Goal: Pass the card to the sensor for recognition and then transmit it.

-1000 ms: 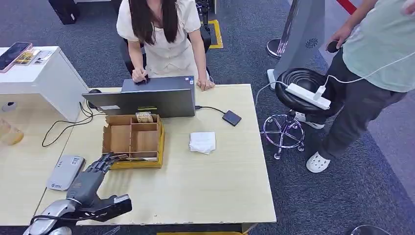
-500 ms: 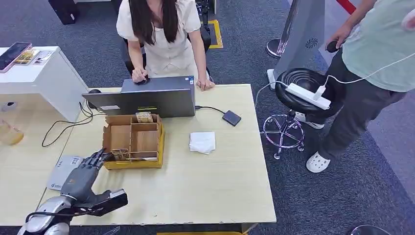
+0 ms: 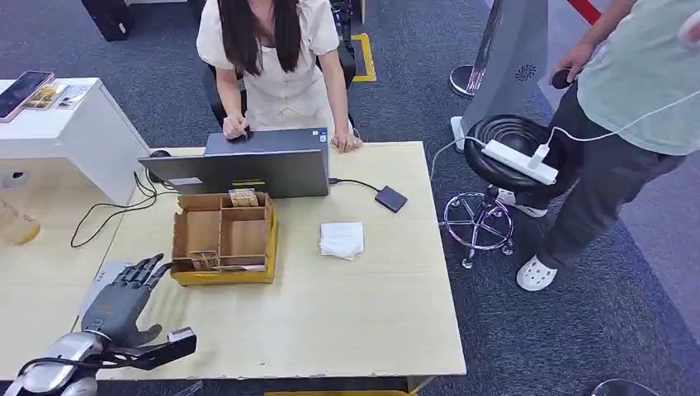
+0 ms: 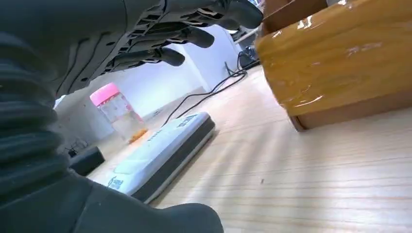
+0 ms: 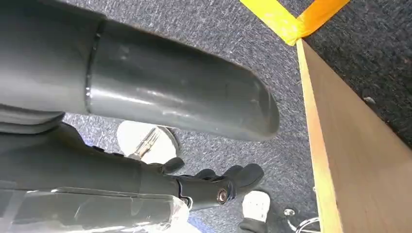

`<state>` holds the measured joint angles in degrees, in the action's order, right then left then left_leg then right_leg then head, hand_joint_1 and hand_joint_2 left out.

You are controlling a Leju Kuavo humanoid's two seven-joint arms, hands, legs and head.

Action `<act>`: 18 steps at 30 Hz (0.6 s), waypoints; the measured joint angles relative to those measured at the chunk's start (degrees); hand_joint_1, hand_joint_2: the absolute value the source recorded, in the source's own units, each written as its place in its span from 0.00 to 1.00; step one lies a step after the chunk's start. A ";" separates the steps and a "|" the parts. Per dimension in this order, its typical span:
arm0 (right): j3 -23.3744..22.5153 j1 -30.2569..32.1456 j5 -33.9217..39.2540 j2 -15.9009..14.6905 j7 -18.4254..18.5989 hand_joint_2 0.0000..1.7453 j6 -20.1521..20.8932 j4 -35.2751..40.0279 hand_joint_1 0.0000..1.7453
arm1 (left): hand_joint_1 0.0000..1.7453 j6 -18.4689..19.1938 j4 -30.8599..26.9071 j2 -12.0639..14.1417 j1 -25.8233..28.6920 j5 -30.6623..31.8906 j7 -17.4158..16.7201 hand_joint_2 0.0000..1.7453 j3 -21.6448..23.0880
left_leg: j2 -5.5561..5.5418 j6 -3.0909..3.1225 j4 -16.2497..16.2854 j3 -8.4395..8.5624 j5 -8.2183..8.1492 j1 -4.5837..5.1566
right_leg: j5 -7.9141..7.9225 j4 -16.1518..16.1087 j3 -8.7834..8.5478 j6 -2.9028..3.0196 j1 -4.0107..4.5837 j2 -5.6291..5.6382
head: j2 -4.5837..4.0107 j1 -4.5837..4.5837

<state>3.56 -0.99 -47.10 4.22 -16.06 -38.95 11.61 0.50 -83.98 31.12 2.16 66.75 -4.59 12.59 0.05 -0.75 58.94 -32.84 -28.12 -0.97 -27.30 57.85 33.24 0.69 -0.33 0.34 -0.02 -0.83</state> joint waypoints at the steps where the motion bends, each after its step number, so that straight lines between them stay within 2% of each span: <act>1: 0.00 0.00 -0.02 0.00 0.00 0.00 0.00 -0.02 0.00 | 0.00 0.00 0.07 0.00 0.00 -0.05 0.07 1.00 0.00 | 0.00 0.00 0.00 0.00 0.00 0.00 | 0.00 0.00 0.00 0.00 0.00 0.00 | 0.00 -0.02; 14: -0.65 0.00 -0.02 0.00 -0.33 0.00 0.00 -0.11 0.00 | 0.00 0.19 -0.33 -0.09 0.00 -2.27 2.69 1.00 0.07 | 0.00 0.00 0.00 0.00 0.00 0.00 | 0.00 0.00 0.01 0.00 0.00 0.00 | 0.00 -0.02; 18: -0.83 0.01 -0.02 0.00 -0.33 0.00 -0.02 -0.20 0.00 | 0.00 2.65 -1.27 -0.17 0.05 -5.67 3.59 1.00 0.07 | 0.00 0.00 0.00 0.00 0.00 -0.01 | 0.00 0.00 0.01 0.00 0.01 0.00 | 0.00 -0.02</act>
<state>2.73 -0.99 -47.12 4.22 -16.39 -38.97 11.41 3.15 -85.24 30.95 2.21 61.09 -1.00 12.66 0.05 -0.75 58.94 -32.84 -28.12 -0.98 -27.30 57.85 33.24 0.69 -0.32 0.34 -0.02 -0.85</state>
